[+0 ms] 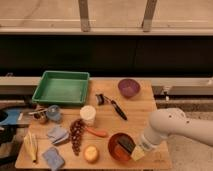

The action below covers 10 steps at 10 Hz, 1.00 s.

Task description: Wipe red bowl with eraser

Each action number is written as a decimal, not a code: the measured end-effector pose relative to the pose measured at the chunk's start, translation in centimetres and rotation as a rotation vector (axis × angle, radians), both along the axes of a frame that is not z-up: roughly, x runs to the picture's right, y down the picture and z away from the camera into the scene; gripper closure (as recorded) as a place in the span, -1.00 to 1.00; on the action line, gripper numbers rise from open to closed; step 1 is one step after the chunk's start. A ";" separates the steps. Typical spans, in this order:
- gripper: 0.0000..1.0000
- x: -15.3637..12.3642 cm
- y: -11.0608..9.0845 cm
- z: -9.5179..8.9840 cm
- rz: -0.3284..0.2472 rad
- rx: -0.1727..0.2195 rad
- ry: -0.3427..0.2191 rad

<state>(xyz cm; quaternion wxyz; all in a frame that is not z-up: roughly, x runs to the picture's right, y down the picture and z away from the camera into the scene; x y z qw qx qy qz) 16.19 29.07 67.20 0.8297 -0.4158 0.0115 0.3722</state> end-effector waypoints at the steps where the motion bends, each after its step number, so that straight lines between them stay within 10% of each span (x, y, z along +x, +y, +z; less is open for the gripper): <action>1: 1.00 0.5 -0.7 0.8 0.000 0.000 -0.004; 10: 1.00 -4.8 -2.0 -0.2 -0.038 0.073 -0.139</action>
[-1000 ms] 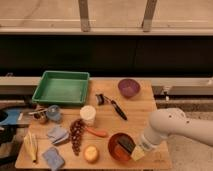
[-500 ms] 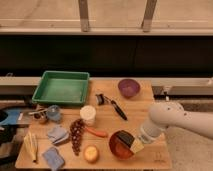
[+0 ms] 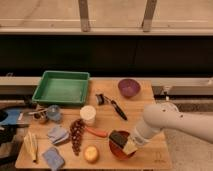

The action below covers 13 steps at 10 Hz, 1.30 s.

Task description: Wipe red bowl with eraser

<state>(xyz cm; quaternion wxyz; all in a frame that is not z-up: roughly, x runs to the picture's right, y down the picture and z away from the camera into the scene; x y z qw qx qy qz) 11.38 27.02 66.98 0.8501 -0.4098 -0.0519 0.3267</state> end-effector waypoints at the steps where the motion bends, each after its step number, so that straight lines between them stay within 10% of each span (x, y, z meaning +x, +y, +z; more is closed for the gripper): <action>1: 1.00 -0.4 0.6 -0.1 0.004 -0.009 -0.010; 7: 1.00 3.5 3.3 -0.8 0.059 -0.054 0.086; 13: 1.00 3.5 -0.3 0.5 0.041 -0.005 0.110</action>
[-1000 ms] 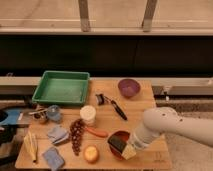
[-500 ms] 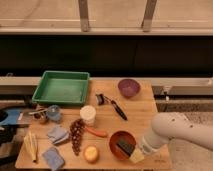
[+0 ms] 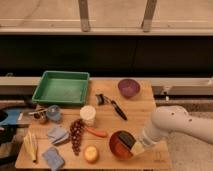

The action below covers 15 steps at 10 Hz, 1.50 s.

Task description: Wipe red bowl with eraser

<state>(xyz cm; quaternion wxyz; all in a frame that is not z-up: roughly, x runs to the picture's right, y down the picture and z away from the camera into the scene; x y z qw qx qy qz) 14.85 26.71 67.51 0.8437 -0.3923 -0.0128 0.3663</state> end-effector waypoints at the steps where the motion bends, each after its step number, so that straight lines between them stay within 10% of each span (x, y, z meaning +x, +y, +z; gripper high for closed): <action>1: 1.00 -1.1 -0.7 0.0 -0.018 0.013 -0.020; 5: 1.00 -3.0 -0.8 -1.9 -0.051 0.049 -0.084; 8: 1.00 -2.8 2.2 -3.3 -0.022 0.006 -0.092; 15: 1.00 2.8 1.5 0.9 0.051 -0.057 0.037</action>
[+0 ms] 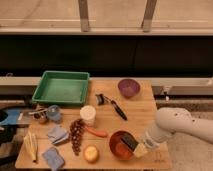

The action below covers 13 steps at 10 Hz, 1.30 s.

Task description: Wipe red bowl with eraser

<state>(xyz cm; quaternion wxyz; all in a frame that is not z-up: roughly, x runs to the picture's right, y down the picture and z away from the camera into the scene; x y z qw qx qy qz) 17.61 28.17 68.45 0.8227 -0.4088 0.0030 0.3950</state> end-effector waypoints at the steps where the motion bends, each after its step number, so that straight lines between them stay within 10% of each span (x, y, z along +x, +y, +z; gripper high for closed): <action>1: 1.00 0.0 -0.6 0.5 -0.007 0.005 0.003; 10: 1.00 -8.6 -0.2 -1.1 -0.114 0.050 -0.163; 13: 1.00 -6.9 1.3 -1.5 -0.068 0.028 -0.150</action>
